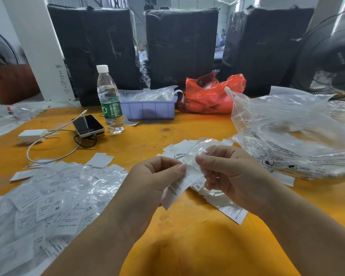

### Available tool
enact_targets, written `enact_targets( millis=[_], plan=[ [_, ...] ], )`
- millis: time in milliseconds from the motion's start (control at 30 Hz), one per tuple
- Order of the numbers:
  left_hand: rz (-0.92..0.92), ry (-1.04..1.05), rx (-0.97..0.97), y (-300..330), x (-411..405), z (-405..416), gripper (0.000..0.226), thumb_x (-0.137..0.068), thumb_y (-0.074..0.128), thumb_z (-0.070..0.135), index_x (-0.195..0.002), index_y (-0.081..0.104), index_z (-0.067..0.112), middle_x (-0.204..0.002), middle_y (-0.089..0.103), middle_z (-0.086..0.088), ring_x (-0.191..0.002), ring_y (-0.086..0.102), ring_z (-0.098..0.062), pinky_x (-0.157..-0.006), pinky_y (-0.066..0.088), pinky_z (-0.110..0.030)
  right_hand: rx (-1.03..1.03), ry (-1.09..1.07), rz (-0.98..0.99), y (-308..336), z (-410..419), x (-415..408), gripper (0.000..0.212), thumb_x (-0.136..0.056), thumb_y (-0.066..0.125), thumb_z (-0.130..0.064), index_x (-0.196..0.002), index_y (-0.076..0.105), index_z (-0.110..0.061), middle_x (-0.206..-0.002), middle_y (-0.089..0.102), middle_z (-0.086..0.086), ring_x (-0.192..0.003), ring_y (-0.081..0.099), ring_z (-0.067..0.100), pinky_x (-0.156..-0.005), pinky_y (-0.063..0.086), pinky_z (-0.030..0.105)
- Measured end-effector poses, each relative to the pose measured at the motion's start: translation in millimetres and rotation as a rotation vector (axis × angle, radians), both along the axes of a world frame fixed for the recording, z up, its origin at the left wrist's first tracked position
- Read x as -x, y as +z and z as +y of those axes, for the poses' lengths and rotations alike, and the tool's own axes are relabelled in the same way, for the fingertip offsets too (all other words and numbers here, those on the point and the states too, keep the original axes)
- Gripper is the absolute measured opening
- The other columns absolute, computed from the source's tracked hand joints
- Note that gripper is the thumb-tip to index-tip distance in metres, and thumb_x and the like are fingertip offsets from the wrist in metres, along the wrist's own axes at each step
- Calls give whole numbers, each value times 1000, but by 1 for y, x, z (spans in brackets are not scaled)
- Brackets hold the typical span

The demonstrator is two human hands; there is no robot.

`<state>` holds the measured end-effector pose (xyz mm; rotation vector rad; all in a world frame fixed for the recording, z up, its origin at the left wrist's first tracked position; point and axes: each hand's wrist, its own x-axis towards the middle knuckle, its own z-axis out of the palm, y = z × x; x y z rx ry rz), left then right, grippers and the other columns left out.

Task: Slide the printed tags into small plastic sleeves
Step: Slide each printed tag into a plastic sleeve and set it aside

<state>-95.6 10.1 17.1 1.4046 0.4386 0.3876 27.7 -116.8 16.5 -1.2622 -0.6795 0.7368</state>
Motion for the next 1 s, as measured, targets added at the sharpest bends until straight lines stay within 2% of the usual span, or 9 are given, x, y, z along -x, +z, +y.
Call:
enact_targets(
  millis=[233, 333, 433, 567, 667, 1000],
  plan=[
    [-7, 63, -113, -3, -2, 3, 7, -81, 74, 16, -74, 75, 18, -71, 70, 2, -65, 63, -5, -60, 47, -20, 16, -1, -57, 3, -2, 1, 13, -56, 79, -25, -60, 67, -19, -57, 55, 3, -51, 46, 13, -51, 42, 25],
    [-26, 87, -162, -4, -1, 3, 6, -82, 73, 15, -76, 74, 15, -68, 70, 4, -64, 64, -1, -58, 47, -10, 44, -9, -133, 5, -3, 1, 16, -56, 79, -26, -62, 67, -16, -56, 55, 4, -51, 46, 14, -52, 42, 26],
    [-29, 104, -176, -4, -1, 2, 4, -82, 73, 13, -79, 74, 12, -65, 70, 5, -59, 62, 2, -53, 44, -7, 49, 5, -162, 5, -4, 0, 19, -57, 80, -25, -63, 66, -15, -55, 54, 4, -50, 46, 13, -53, 42, 27],
    [-17, 117, -173, -3, -1, 2, 3, -83, 72, 11, -83, 73, 8, -62, 68, 7, -56, 62, 4, -50, 43, -6, 47, 31, -192, 6, -5, 0, 18, -62, 83, -21, -65, 67, -13, -56, 54, 4, -52, 46, 15, -53, 42, 27],
    [-14, 111, -181, -3, 0, 2, 2, -82, 73, 12, -81, 74, 10, -66, 70, 5, -59, 63, 3, -52, 44, -7, 42, 5, -192, 7, -5, 1, 18, -58, 78, -25, -65, 67, -12, -56, 54, 5, -52, 47, 15, -53, 42, 28],
    [7, 52, -219, -3, 0, 1, 5, -82, 73, 14, -77, 74, 13, -68, 71, 3, -62, 63, 0, -58, 46, -10, 55, -64, -196, 6, -5, 0, 17, -63, 76, -19, -69, 65, -7, -56, 55, 4, -52, 47, 15, -53, 43, 28]
  ],
)
